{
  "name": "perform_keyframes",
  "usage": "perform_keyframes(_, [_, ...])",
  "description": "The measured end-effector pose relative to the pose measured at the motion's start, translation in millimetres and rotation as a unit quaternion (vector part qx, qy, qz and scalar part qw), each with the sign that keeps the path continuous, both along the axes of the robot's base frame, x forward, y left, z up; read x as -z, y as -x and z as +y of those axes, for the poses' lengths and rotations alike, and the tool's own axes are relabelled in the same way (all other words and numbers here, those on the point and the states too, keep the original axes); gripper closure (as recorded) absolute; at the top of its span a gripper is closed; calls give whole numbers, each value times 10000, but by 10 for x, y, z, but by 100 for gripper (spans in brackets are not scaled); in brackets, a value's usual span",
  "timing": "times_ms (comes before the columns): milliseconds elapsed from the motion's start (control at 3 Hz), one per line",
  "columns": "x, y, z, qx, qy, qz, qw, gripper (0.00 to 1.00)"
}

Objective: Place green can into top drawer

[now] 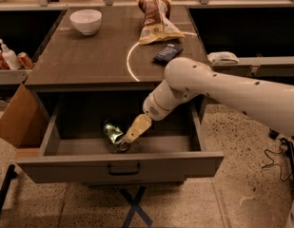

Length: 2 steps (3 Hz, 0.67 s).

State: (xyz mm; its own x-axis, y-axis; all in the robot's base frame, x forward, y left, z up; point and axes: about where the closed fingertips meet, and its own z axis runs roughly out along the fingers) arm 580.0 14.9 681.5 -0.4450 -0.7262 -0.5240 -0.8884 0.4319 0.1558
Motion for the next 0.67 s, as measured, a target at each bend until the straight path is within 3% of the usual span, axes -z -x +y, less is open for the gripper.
perform_keyframes(667, [-302, 234, -208, 233, -194, -253, 9992, 0])
